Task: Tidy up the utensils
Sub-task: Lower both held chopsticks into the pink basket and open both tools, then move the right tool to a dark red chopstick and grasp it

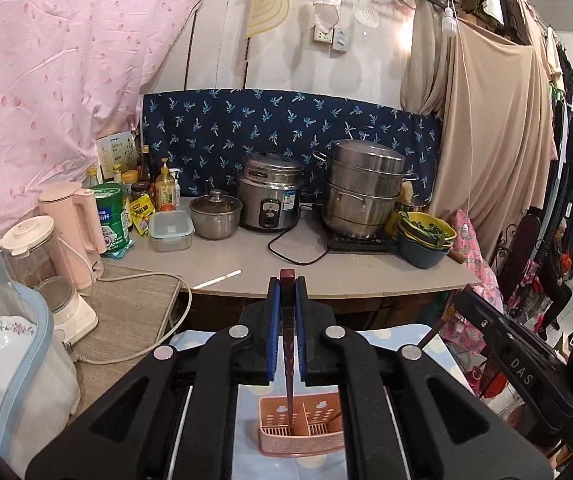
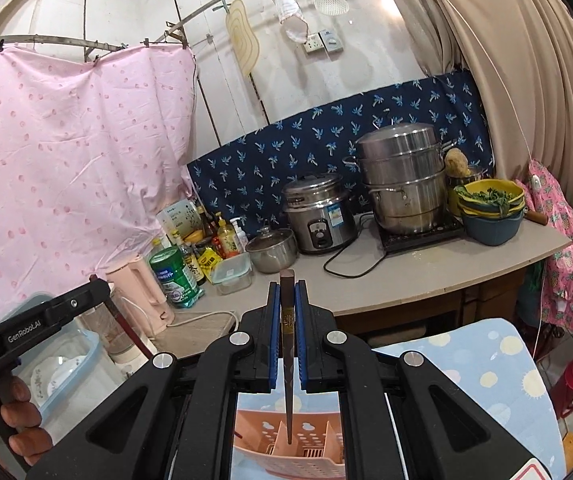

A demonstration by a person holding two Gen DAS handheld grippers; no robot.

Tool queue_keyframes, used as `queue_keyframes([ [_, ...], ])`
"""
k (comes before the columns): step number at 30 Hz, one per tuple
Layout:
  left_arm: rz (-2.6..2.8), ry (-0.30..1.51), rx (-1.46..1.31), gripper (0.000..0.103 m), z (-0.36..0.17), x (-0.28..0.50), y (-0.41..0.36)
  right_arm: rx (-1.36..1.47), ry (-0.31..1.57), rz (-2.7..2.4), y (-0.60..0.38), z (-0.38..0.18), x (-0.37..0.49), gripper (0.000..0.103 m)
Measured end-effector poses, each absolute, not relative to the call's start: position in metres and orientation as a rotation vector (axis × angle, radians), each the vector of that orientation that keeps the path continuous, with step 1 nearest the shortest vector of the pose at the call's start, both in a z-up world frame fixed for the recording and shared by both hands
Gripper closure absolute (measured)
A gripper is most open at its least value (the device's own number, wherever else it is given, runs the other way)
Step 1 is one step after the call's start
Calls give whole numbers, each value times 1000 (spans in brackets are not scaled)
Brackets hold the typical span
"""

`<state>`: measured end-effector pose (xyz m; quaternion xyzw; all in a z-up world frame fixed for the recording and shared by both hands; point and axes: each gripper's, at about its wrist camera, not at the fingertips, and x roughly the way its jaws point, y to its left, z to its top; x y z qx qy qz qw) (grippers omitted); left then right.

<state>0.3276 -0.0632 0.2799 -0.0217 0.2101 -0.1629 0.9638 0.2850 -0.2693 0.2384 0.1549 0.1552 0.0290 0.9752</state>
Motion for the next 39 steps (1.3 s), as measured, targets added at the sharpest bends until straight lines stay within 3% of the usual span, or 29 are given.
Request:
queue_keyframes([
  [11,-301,541,-46,95,216,353,-62,302,423,31,-271,176,297,93],
  [12,-293,548,-49,93,213,352,-59,303,423,26,-272,175,295,90],
  [14,-288,555,-56,77,209,349,-54,306,409,20,-273,178,288,74],
  [16,-279,555,-64,65,208,341,-46,304,394,19,-274,183,278,68],
  [20,-259,543,-41,58,206,321,-34,292,377,10,-274,188,253,62],
  [26,-242,574,0,55,188,275,-18,287,412,13,-269,173,202,60],
  [39,-228,714,79,54,90,177,-4,202,616,-60,-242,68,84,60],
])
